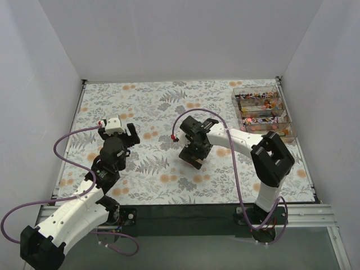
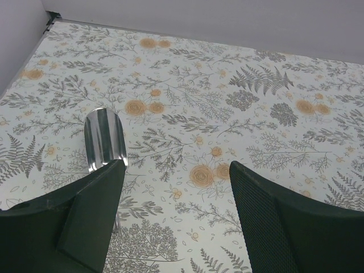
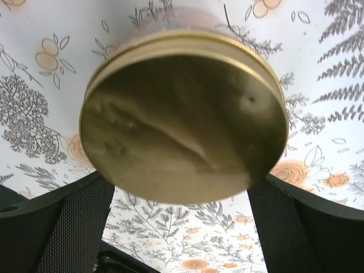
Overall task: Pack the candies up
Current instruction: Screw the bottle lid onto the packing bottle.
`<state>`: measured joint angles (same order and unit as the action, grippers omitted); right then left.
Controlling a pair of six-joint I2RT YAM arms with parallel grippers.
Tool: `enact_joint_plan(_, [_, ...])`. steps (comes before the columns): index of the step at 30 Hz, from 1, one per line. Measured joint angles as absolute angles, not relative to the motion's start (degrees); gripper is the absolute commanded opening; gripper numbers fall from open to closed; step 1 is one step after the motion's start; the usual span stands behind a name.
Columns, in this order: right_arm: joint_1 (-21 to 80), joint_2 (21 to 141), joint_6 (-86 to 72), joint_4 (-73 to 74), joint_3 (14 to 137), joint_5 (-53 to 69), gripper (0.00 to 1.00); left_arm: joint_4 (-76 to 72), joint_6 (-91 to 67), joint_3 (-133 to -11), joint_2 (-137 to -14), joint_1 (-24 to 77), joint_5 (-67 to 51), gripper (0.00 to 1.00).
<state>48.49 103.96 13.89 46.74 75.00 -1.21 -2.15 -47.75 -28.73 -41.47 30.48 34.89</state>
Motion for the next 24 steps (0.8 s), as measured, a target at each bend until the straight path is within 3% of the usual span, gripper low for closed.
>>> enact_joint_plan(5, [48.49, 99.55, 13.87, 48.18, 73.56, -2.81, 0.92, -2.13, -47.75, -28.56, -41.58, 30.48, 34.46, 0.73])
enact_joint_plan(9, [48.42, 95.72, 13.89, 49.17, 74.19, -3.51, 0.66, -2.15, -47.77, -28.56, -41.95, 30.48, 33.58, 0.73])
enact_joint_plan(12, [48.34, 93.45, 13.8, 49.08, 76.38, -3.4, 0.57, -2.13, -47.83, -28.56, -42.41, 30.48, 32.84, 0.73])
enact_joint_plan(17, [48.05, 90.61, 13.45, 42.15, 76.36, -2.44, 0.53, -1.89, -49.82, -28.56, -43.24, 30.44, 28.47, 0.72])
enact_joint_plan(24, [46.06, 80.2, 8.88, 22.92, 57.76, -1.48, 0.49, -1.74, -59.51, -28.53, -48.97, 30.74, 13.39, 0.69])
